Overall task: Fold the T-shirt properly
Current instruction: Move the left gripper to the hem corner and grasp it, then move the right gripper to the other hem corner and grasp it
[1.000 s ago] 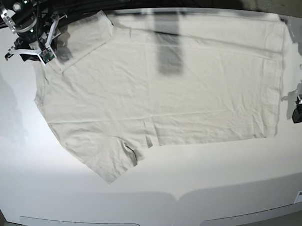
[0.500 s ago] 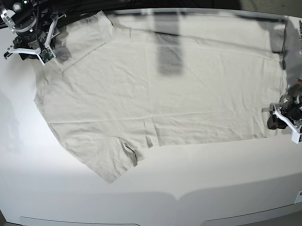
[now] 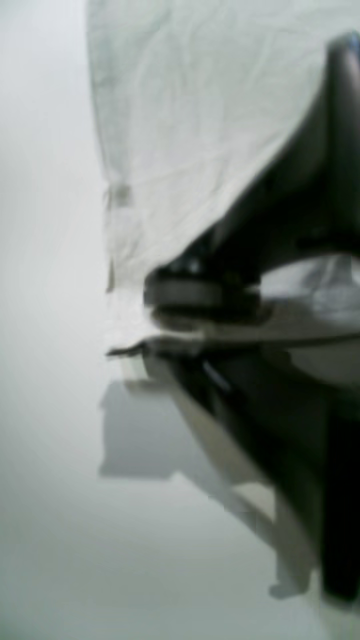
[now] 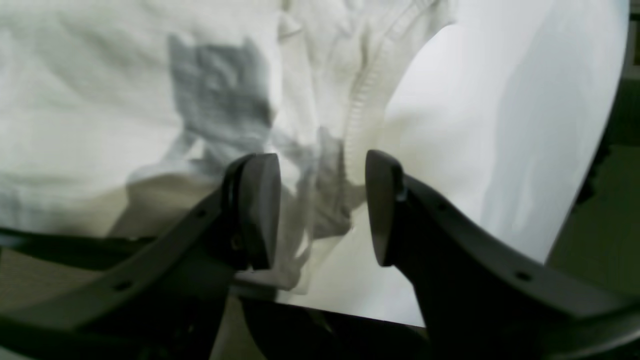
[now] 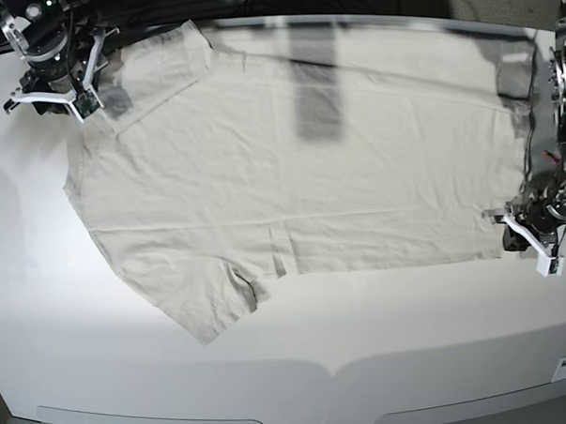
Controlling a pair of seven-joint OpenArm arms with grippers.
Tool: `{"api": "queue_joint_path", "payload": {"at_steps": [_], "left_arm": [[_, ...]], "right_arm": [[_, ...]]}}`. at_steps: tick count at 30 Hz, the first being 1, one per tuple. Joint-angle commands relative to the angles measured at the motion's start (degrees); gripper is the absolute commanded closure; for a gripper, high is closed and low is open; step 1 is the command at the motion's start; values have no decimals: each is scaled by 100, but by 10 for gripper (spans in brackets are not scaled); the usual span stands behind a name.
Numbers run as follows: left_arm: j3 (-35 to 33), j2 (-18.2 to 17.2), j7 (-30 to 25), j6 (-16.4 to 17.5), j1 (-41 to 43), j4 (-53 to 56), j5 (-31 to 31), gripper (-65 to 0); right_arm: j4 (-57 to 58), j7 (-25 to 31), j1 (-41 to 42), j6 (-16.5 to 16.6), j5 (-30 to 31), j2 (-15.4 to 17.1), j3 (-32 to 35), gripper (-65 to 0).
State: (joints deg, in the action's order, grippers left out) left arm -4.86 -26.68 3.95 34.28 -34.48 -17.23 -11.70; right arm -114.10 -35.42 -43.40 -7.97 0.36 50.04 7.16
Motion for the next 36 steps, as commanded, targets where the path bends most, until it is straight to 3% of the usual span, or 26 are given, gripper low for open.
{"api": "queue_joint_path", "payload": {"at_steps": [1,10,14,17,19,22,25,29,32,36], "left_arm": [[15,-68,195,2,-107,-37,-50,0],[15,-63,229,2,-72,-37,-944,0],[15,-63,254,4,-57,-37,-960,0],[15,-63,378,2,-57,-37,-960,0],[15,-61,376,2,-31,-37,-962,0],[15,-20,321,2,55,-37,-957,0],[15,48,256,2,188,-37,-960,0],[17,122,-46,2,382,-37,-955,0],[17,205,-146,4,461,-37,-938,0],[17,297,-166,7,494,-39,-938,0]], "right_arm": [[-96,68,79,-151,-26,90,-44,-284],[79,367,1128,-50,1038,90,-44,-284],[485,516,2028,-50,1644,92,-44,-284],[905,962,2734,-39,2820,92,-44,-284],[1237,1121,3241,289,3609,90,-44,-284],[1864,1104,4070,1008,4146,92,-42,-278],[2457,614,4809,1285,4647,90,-37,-249],[3386,269,5547,1998,5283,90,48,-250],[4162,258,6054,2177,5274,92,535,-250],[5169,372,6951,2286,5029,26,1716,-270]]}}
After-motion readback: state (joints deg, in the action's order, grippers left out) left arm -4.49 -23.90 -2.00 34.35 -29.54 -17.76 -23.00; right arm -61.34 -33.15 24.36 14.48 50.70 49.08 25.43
